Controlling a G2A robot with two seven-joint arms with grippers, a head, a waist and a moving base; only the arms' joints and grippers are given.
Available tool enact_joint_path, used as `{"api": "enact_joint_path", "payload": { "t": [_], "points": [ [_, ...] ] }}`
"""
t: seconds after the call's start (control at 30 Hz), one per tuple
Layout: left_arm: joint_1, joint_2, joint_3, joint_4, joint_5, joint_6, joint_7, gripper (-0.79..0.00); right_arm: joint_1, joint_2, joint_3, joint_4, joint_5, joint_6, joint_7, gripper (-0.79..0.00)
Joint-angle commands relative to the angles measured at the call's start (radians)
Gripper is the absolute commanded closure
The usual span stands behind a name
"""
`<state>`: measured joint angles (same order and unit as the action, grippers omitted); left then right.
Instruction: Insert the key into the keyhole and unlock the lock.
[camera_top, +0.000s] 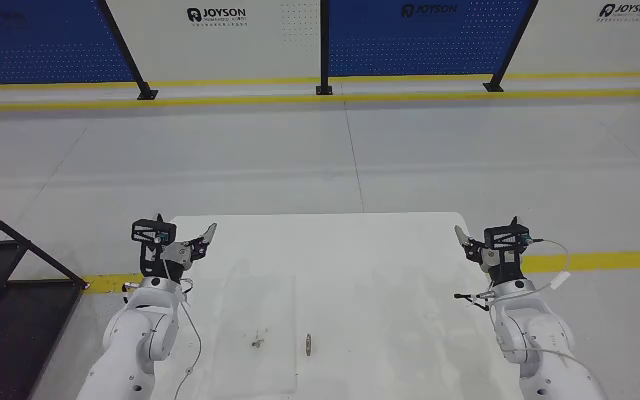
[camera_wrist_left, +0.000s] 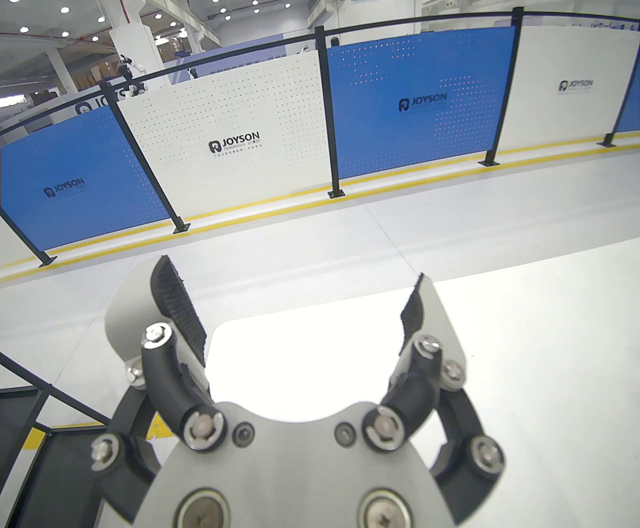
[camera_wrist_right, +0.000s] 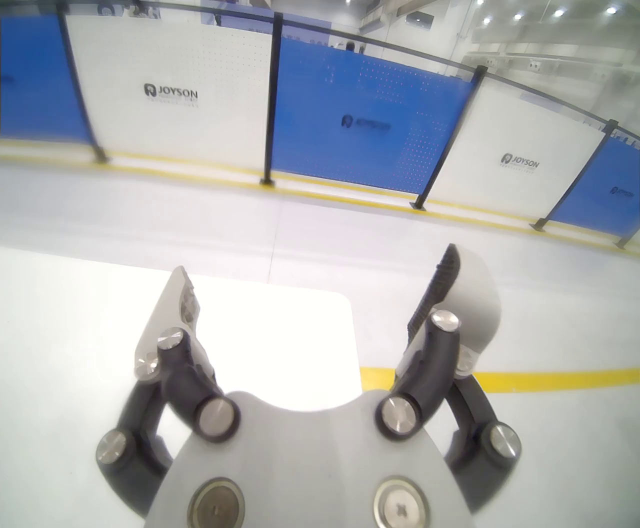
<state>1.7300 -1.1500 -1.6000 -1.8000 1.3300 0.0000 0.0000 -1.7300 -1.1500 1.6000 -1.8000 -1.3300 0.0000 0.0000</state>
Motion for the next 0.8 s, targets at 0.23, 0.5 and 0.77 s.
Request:
{"api": "enact_joint_path", "payload": {
  "t": [0.23,0.5,0.77],
  "points": [
    [0.000,0.000,0.000,0.000,0.000,0.000,0.000,-0.784,0.000,0.000,0.000,0.000,0.000,0.000,0.000,-0.784],
    [0.098,0.003,0.015,-0.053,0.122,-0.042,0.072,-0.785,0.000,0.000,0.000,0.000,0.000,0.000,0.000,-0.785],
    [0.459,0.010,-0.021,-0.212,0.218,-0.145,0.203,-0.785,0.000,0.000,0.000,0.000,0.000,0.000,0.000,-0.785]
  ]
}}
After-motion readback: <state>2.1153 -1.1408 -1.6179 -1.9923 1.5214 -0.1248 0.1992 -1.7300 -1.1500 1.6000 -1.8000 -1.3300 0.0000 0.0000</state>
